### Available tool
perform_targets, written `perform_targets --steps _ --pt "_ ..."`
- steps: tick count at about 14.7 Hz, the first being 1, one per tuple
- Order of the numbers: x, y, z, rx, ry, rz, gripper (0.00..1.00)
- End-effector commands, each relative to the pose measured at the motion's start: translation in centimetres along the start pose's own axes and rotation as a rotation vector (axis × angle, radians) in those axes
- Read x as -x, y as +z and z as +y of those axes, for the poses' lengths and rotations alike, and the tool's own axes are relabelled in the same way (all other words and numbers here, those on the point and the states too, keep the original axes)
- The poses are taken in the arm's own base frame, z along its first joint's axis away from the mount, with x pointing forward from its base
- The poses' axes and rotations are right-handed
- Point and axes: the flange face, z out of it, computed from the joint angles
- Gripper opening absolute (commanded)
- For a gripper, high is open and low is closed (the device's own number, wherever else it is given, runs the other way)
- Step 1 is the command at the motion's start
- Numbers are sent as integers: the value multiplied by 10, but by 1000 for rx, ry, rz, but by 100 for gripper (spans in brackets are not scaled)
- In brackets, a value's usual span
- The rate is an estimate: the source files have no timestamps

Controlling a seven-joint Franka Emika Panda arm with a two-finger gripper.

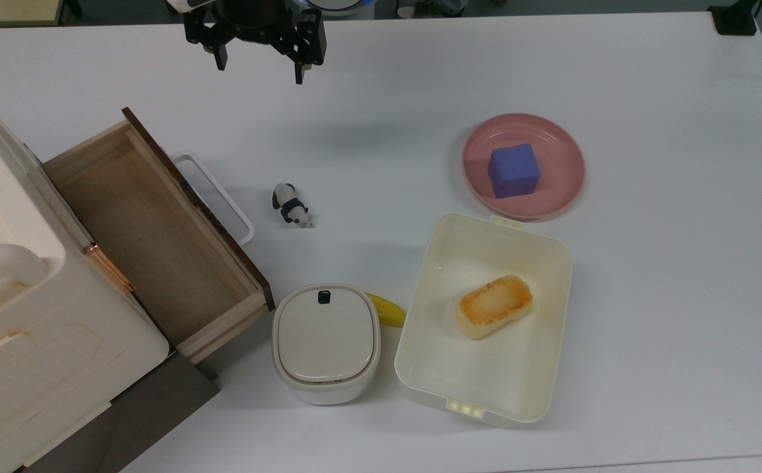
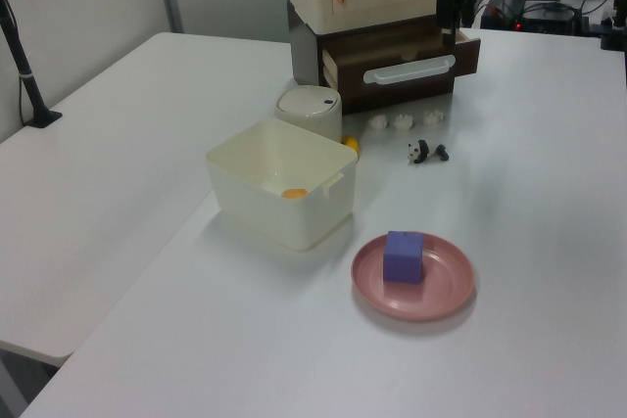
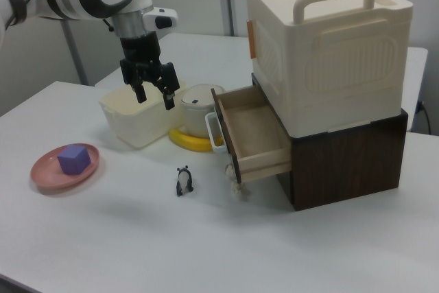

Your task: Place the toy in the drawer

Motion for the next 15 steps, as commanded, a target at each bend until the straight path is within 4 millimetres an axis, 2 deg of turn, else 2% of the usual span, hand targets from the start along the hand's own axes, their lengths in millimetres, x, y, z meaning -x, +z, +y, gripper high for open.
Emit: perform_targets --steps 1,10,15 --pt "4 -1 2 -53 3 -7 100" --pt "4 1 2 -54 -55 -10 100" --pt "2 8 -6 -53 -81 -17 98"
